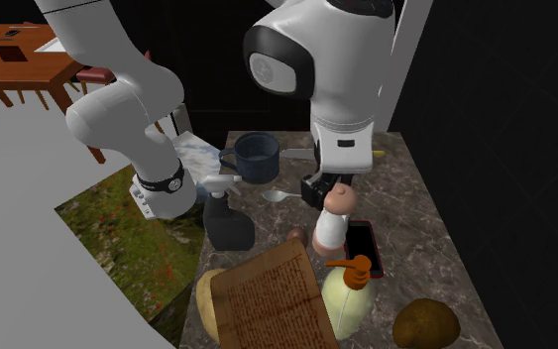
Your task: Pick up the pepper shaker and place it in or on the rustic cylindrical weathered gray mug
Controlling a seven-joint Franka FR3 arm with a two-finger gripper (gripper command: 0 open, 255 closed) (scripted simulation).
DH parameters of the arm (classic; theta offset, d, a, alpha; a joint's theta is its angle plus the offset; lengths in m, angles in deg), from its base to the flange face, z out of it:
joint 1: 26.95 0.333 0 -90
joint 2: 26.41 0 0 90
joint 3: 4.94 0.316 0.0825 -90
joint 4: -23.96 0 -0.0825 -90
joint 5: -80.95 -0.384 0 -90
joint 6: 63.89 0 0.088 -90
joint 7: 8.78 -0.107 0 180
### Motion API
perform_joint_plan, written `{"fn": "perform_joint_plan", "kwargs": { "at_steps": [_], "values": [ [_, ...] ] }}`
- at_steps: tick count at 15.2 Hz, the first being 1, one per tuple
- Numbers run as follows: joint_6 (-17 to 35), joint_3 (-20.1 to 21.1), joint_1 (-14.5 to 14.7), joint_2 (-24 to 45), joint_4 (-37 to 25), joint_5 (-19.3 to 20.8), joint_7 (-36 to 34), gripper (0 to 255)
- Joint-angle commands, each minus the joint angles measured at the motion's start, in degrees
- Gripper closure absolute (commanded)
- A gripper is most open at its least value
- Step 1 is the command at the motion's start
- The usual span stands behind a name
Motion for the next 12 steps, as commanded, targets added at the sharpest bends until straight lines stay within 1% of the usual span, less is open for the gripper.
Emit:
{"fn": "perform_joint_plan", "kwargs": {
  "at_steps": [1,12],
  "values": [
    [-1.6,-0.1,0.0,-0.7,-0.9,0.1,-0.1,255],
    [-10.3,-0.5,-0.2,-3.4,-6.9,0.6,-1.0,255]
  ]
}}
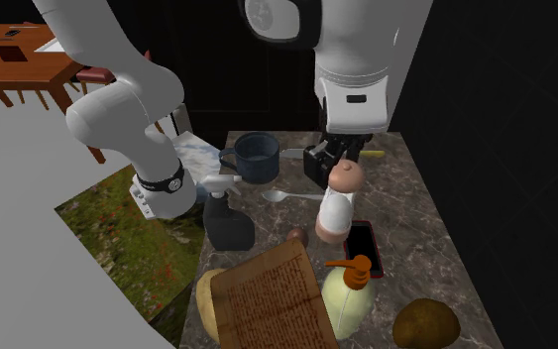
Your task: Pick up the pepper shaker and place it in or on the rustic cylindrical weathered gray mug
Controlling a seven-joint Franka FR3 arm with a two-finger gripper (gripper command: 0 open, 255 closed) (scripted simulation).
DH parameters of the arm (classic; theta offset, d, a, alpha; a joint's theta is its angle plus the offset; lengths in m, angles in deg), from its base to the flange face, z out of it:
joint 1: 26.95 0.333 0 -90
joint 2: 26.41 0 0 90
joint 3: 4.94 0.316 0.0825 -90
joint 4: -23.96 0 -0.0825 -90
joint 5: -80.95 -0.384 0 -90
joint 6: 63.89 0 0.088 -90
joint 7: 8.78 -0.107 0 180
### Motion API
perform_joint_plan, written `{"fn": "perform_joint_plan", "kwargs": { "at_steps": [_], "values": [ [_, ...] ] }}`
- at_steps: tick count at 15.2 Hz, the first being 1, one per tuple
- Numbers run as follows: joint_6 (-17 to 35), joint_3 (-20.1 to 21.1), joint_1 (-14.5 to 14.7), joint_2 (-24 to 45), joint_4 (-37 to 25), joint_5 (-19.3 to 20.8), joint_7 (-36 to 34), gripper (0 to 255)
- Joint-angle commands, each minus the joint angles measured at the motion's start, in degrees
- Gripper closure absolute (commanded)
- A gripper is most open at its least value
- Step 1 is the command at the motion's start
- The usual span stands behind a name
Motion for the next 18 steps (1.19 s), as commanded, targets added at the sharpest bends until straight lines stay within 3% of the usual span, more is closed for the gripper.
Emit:
{"fn": "perform_joint_plan", "kwargs": {
  "at_steps": [1,15,18],
  "values": [
    [-1.7,-0.1,0.0,-0.4,-1.2,0.1,-0.2,255],
    [-12.4,-0.6,-0.3,-1.4,-11.1,0.6,-1.3,255],
    [-13.8,-0.2,0.3,-5.5,-8.4,0.0,-2.2,255]
  ]
}}
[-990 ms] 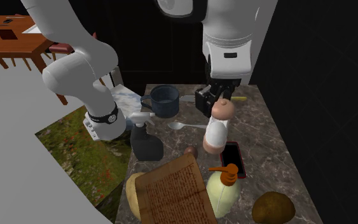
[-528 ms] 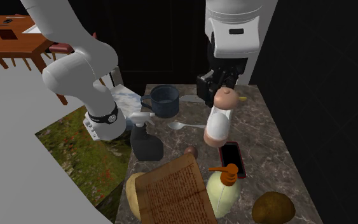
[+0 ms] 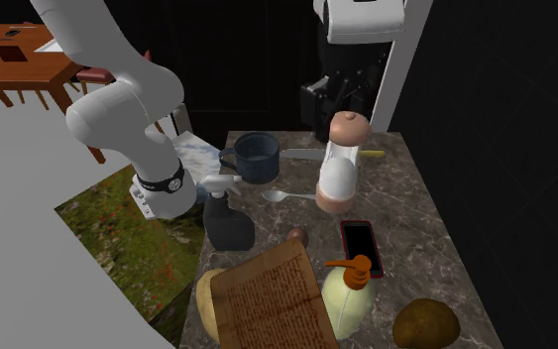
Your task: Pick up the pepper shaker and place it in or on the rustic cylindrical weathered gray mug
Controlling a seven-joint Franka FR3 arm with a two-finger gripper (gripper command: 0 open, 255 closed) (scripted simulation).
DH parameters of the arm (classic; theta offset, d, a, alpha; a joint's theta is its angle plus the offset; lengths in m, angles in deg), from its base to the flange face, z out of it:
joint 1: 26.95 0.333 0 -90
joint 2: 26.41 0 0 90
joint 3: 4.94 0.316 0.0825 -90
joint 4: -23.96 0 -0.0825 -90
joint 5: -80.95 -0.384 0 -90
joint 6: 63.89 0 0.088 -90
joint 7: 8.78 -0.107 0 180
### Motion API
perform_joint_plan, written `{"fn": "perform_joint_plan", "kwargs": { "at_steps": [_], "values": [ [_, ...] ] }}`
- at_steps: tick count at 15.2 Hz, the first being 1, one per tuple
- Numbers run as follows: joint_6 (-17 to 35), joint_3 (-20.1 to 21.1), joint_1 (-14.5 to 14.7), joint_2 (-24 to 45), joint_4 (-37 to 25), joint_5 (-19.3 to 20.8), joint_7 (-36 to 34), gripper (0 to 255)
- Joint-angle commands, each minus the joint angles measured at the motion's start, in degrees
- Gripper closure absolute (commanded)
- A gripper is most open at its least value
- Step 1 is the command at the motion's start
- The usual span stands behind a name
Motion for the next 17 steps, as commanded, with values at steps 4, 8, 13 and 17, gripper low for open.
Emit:
{"fn": "perform_joint_plan", "kwargs": {
  "at_steps": [4,8,13,17],
  "values": [
    [-3.0,1.1,1.5,-10.0,6.7,-1.7,-2.2,255],
    [-6.6,2.2,2.9,-17.9,10.6,-3.2,-4.5,255],
    [-12.1,3.7,5.0,-27.3,14.0,-5.4,-7.9,255],
    [-17.0,5.1,6.9,-34.2,15.3,-7.4,-11.2,255]
  ]
}}
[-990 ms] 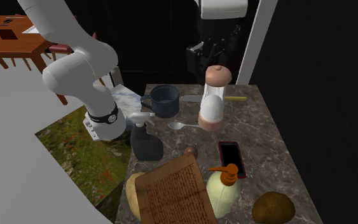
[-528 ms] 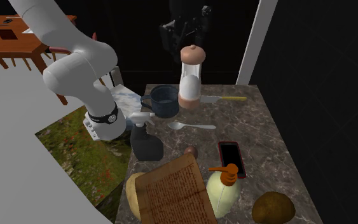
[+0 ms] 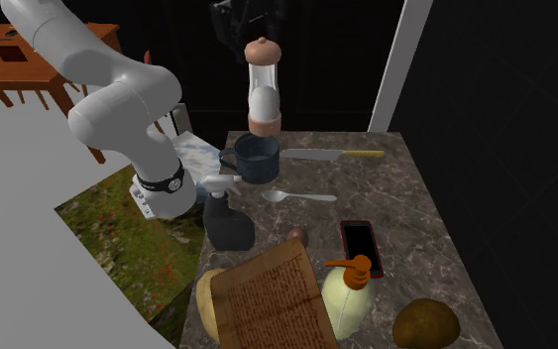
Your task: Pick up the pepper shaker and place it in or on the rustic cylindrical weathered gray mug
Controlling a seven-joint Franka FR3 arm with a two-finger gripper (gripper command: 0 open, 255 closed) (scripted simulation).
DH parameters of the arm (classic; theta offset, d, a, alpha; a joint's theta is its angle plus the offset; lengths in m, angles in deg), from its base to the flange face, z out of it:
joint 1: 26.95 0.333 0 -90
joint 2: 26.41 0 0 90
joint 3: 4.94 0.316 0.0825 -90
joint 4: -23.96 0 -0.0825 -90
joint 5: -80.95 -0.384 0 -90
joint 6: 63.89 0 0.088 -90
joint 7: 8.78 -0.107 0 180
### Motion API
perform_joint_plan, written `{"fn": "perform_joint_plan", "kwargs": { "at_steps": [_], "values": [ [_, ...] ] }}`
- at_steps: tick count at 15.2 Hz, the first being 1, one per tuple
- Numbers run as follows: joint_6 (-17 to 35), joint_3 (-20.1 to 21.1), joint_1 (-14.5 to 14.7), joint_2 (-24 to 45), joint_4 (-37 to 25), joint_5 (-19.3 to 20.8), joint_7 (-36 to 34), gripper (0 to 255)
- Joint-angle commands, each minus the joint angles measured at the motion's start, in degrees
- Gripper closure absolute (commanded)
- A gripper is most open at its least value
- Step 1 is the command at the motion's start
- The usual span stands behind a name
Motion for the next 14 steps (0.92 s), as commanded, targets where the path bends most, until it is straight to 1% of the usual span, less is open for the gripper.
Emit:
{"fn": "perform_joint_plan", "kwargs": {
  "at_steps": [1,6,14],
  "values": [
    [-2.7,0.9,0.9,-3.2,0.1,-1.2,-2.0,255],
    [-9.3,3.0,3.3,-10.4,-0.2,-4.3,-6.9,255],
    [-5.1,4.3,4.0,-13.9,7.5,-5.6,-6.1,255]
  ]
}}
